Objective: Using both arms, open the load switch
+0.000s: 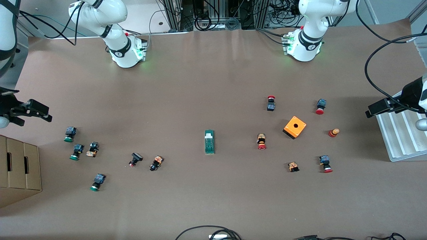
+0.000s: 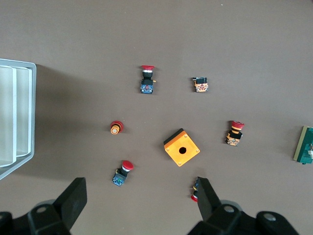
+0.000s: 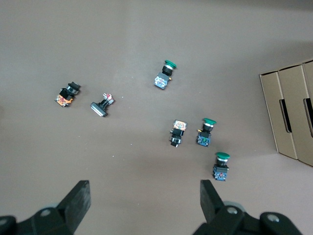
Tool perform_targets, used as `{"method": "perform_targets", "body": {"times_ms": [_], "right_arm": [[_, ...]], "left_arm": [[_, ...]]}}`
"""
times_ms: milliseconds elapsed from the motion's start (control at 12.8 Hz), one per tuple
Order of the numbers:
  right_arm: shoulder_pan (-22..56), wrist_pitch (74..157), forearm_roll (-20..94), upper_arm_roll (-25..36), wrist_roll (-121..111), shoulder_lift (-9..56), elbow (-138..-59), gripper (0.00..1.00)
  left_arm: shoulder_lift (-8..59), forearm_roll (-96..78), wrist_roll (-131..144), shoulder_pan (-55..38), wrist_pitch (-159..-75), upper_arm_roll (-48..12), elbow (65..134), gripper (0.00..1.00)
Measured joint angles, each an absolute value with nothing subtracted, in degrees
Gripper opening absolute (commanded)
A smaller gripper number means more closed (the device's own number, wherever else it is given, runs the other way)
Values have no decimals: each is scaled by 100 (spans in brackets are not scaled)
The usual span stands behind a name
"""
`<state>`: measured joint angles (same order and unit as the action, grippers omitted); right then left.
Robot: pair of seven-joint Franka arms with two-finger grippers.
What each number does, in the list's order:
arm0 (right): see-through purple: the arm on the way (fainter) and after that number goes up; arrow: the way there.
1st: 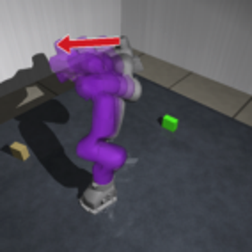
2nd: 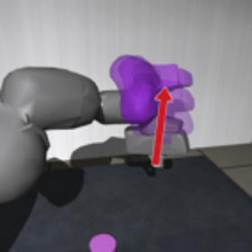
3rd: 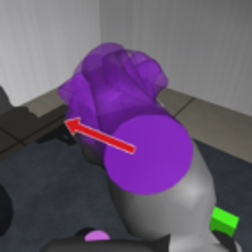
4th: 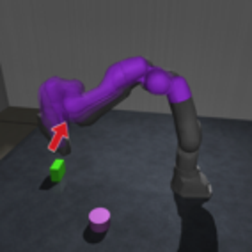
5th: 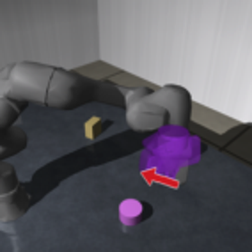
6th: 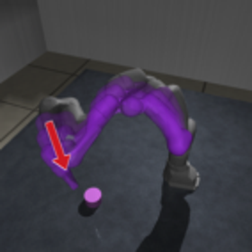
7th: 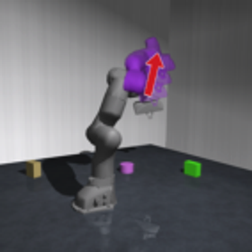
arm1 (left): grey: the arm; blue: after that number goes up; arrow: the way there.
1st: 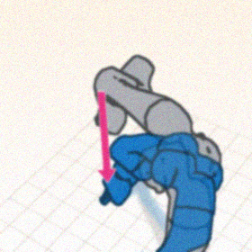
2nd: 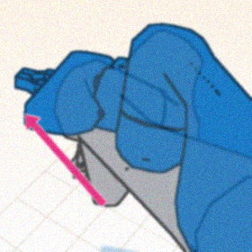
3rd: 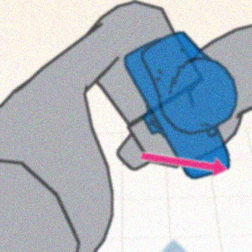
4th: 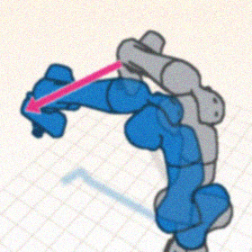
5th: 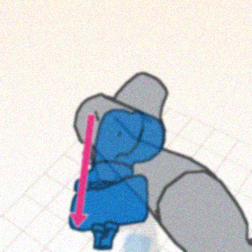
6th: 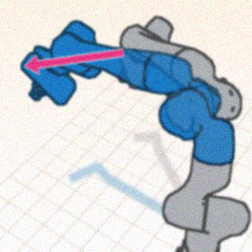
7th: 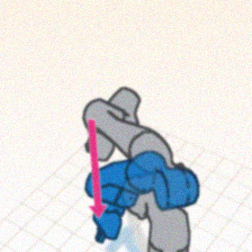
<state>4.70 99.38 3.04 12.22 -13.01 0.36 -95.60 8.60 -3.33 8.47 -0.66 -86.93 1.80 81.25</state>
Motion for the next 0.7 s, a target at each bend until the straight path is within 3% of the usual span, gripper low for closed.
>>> {"method": "perform_targets", "body": {"times_ms": [703], "right_arm": [[470, 9938, 304, 1223, -1301, 39, -9560, 100]], "left_arm": [[757, -111, 548, -66, -8653, 180, 8218, 100]]}}
